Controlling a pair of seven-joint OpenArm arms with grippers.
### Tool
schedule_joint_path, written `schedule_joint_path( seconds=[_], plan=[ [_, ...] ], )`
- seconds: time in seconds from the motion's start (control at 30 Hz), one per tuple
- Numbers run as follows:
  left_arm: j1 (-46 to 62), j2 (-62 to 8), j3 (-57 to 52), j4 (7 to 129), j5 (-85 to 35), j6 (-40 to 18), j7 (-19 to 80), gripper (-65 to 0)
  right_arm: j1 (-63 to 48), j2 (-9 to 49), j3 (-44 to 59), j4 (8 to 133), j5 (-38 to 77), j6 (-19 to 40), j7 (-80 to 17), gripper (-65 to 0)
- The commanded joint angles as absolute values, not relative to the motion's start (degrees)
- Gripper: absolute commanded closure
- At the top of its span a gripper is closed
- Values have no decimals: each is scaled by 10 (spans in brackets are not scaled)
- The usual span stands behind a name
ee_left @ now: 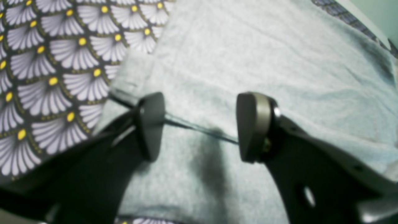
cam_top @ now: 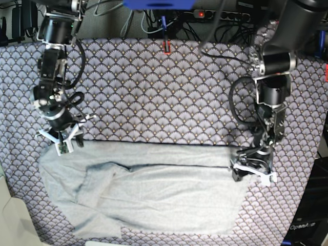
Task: Fold the T-shirt properly
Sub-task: 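Reposition both grippers over the folded edge of the shirt, then grasp the folded edge with both grippers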
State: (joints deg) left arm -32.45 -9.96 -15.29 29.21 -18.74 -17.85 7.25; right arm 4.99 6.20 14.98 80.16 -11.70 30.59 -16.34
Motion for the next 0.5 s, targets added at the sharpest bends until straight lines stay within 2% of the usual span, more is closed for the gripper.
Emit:
schedule_joint_path(
  seconds=[0.0,0.47],
  plan=[
    [-347,-106,-154,298,-194,-183,57,-362,60,68,151,819,-111,305,-148,-200],
    [-335,-110,-154,302,-196,-183,59,-362,58,68,151,827,-109,305,-172,-200]
  ],
)
